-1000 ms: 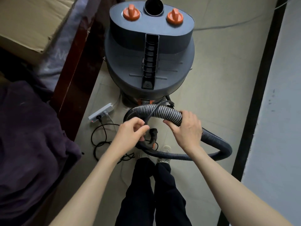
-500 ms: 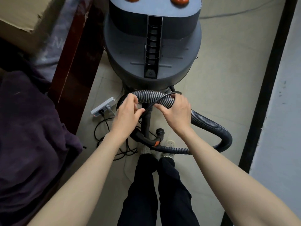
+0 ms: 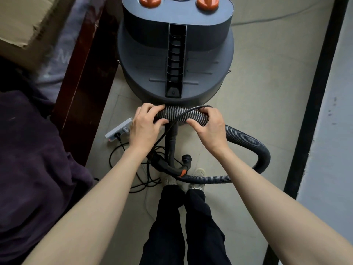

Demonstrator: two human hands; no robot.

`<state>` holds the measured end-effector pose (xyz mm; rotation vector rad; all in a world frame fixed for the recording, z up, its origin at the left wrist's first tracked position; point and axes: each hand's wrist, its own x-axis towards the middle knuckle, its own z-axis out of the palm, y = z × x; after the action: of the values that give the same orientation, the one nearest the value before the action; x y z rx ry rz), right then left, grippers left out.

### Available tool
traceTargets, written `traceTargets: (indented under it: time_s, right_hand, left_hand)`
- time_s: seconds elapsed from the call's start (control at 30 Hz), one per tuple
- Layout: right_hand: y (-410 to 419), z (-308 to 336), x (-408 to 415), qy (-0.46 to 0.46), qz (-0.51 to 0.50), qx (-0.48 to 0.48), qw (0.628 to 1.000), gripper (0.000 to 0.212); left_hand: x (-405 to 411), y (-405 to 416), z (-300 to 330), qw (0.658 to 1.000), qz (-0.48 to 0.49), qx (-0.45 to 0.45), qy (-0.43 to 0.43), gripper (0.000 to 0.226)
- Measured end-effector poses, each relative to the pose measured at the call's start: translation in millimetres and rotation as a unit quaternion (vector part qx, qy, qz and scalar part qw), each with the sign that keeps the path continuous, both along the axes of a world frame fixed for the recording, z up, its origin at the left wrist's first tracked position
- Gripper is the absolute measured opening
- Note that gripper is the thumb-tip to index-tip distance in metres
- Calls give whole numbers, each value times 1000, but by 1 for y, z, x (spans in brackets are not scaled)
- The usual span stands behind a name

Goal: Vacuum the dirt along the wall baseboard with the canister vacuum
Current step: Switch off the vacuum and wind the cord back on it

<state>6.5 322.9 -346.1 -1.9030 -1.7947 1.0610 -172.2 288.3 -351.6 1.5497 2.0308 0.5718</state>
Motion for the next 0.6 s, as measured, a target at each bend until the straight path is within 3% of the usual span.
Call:
traceTargets:
  time_s: [0.33, 0.6]
  right_hand:
    - [2, -1, -10, -181, 27, -1, 983, 46]
    - [3, -11, -14, -230, 60, -28, 971, 46]
  left_hand:
    - [1, -1, -6, 998, -2, 12, 64, 37]
    - [0, 2, -18, 1000, -9, 5, 16, 35]
